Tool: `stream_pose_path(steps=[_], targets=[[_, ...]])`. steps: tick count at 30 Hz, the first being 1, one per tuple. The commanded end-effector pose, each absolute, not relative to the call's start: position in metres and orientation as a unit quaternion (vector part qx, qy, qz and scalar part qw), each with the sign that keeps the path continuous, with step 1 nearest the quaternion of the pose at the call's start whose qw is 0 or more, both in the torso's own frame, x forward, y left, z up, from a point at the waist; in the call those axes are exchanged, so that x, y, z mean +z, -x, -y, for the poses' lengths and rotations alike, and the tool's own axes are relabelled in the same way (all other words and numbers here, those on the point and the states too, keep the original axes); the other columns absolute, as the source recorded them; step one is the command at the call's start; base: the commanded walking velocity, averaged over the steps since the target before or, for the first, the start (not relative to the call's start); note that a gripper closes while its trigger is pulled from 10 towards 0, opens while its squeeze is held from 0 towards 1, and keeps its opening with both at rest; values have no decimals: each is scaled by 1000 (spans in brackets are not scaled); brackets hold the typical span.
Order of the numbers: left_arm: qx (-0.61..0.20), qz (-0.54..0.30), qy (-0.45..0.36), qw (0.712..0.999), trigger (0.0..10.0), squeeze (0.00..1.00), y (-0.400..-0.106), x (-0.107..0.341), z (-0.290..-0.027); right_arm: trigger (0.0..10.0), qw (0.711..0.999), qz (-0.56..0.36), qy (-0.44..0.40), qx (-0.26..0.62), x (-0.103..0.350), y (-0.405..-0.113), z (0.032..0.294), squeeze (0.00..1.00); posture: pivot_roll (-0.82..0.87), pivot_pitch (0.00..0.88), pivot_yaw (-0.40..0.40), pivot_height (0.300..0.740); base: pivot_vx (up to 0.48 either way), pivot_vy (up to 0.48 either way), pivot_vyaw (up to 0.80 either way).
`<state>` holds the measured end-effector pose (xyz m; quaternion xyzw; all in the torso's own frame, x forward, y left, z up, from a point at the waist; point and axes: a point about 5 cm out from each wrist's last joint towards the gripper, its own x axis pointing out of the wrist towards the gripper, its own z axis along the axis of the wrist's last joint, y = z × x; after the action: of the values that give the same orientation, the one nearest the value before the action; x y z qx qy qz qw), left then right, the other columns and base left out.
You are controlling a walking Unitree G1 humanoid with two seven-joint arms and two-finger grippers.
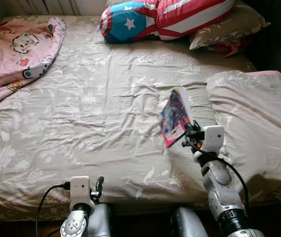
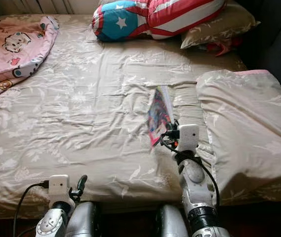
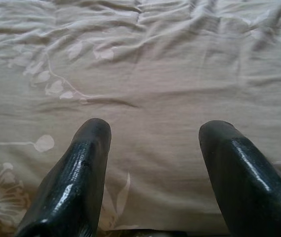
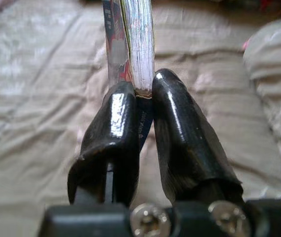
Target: Clean up the room
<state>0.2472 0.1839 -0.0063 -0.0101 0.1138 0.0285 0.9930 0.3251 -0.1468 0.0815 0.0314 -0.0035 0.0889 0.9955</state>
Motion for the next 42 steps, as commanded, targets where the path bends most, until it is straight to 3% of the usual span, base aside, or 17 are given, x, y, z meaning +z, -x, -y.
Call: stream_pose_path(steps=[1, 6, 9, 11, 13, 17, 19, 20, 22, 38, 39, 42], targets=[[29, -129, 4, 991, 10000, 0, -241, -12, -185, 10000, 992, 11, -91, 88, 82, -324, 146, 0, -18, 215, -20, 635, 0, 0, 0], [29, -129, 4, 991, 10000, 0, -241, -12, -185, 10000, 956, -23, -276, 100, 76, -323, 141, 0, -18, 216, -21, 635, 0, 0, 0], [29, -129, 4, 991, 10000, 0, -241, -12, -185, 10000, 899, -33, -411, 145, 78, -322, 137, 0, -17, 216, -21, 635, 0, 0, 0], [29, -129, 4, 991, 10000, 0, -241, -12, -185, 10000, 881, -31, -443, 163, 80, -321, 136, 0, -22, 217, -21, 635, 0, 0, 0], [28, -130, 4, 991, 10000, 0, -241, -12, -185, 10000, 873, -52, -448, 187, 73, -317, 136, 0, -22, 217, -20, 635, 0, 0, 0], [27, -130, 3, 991, 10000, 0, -241, -12, -184, 10000, 888, -91, -418, 170, 54, -313, 143, 0, -16, 219, -17, 635, 0, 0, 0], [27, -130, 2, 991, 10000, 0, -241, -12, -185, 10000, 899, -121, -405, 113, 40, -312, 157, 0, -17, 221, -16, 635, 0, 0, 0], [28, -132, 1, 991, 10000, 0, -241, -12, -186, 10000, 902, -148, -403, 43, 27, -310, 173, 0, -18, 222, -14, 635, 0, 0, 0], [28, -134, 0, 991, 10000, 0, -240, -13, -187, 10000, 897, -167, -409, 7, 19, -307, 182, 0, -17, 223, -9, 635, 0, 0, 0], [25, -139, -6, 990, 10000, 0, -242, -13, -190, 10000, 882, -218, -412, -76, 0, -301, 170, 0, 7, 225, 17, 635, 0, 0, 0], [25, -139, -7, 990, 10000, 0, -242, -13, -191, 10000, 882, -214, -413, -74, 1, -302, 169, 973, 7, 226, 17, 635, 0, 0, 0], [26, -141, -6, 990, 10000, 0, -241, -14, -191, 10000, 887, -214, -402, -82, 2, -304, 172, 922, 4, 227, 16, 635, 0, 0, 0]])
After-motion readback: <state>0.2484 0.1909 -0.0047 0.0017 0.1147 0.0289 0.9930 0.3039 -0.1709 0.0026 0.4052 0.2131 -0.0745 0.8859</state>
